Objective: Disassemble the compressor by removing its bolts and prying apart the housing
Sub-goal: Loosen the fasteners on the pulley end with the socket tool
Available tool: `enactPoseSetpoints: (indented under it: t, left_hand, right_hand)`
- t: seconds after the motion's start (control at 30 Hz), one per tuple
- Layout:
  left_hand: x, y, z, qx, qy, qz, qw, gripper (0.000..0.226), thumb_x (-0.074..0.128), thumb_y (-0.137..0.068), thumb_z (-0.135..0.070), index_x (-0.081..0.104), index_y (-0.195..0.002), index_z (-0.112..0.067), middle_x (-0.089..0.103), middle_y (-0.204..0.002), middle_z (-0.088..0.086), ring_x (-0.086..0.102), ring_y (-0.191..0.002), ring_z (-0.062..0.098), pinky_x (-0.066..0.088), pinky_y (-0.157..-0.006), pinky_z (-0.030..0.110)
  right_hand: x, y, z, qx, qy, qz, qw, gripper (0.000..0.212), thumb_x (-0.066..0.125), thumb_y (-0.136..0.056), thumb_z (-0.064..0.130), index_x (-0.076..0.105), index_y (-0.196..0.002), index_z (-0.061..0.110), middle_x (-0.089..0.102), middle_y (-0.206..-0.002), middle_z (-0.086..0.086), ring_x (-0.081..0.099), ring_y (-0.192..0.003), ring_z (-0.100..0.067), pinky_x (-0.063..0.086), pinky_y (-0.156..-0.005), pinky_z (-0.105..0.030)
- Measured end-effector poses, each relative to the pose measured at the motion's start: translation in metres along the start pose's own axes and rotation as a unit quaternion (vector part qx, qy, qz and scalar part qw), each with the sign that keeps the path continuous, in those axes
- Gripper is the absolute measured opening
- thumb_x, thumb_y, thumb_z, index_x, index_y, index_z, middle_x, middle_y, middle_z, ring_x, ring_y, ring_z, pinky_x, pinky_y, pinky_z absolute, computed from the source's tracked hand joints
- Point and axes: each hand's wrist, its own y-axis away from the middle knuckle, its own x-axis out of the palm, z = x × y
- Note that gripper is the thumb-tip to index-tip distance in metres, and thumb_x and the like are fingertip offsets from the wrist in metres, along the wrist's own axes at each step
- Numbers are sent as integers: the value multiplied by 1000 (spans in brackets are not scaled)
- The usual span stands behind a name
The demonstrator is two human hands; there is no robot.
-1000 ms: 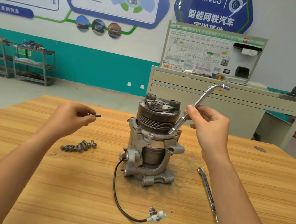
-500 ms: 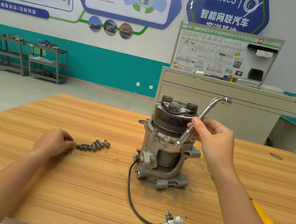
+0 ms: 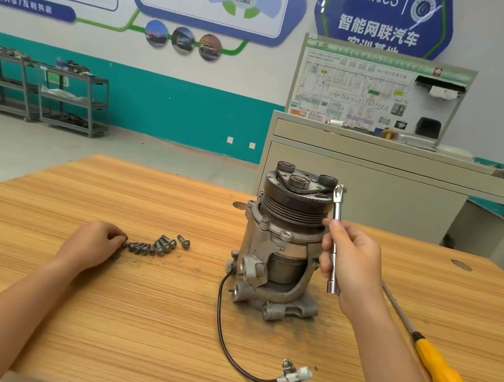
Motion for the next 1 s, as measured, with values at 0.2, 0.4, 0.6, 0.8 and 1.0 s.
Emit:
enactPoseSetpoints:
  t: [0.2,0.4,0.6,0.8,1.0]
  left_hand:
    - [-1,4,-8,-40,38,-113,992,23,57,-91,-16,69,-106,-4,67,-91,16,52,-60,19,37,-55,27]
    - [-4,2,-79,34,232,-143,962,29,50,-95,-19,62,-117,-4,64,-111,10,54,-76,15,41,-66,25]
    - [15,19,-164,71,419,102,899,34,40,-99,-35,55,-125,-20,57,-121,-8,51,-107,6,41,-92,32]
    - [21,31,-197,75,469,111,873,23,39,-100,-33,61,-94,-34,62,-96,-19,53,-94,-4,38,-85,28]
    - [24,42,-205,73,484,51,871,31,41,-99,-30,59,-76,-39,62,-77,-26,52,-82,-10,36,-65,15]
  right_hand:
    - [-3,2,-4,-23,29,-9,999,23,47,-96,16,58,-76,14,41,-48,8,32,-34,-4,25,-32,-17]
    - [3,10,-17,-83,111,-6,990,16,59,-88,20,55,-73,22,41,-46,10,32,-41,-7,28,-42,-24]
    - [25,15,-26,-144,204,-16,968,26,70,-79,26,46,-70,25,39,-52,9,40,-45,1,34,-45,-10]
    - [23,10,-28,-156,251,-33,955,33,74,-74,32,42,-67,23,41,-55,7,42,-50,1,34,-49,-12]
    - [17,4,-26,-137,264,-27,954,39,76,-70,39,43,-62,19,42,-53,8,42,-49,6,35,-49,-10]
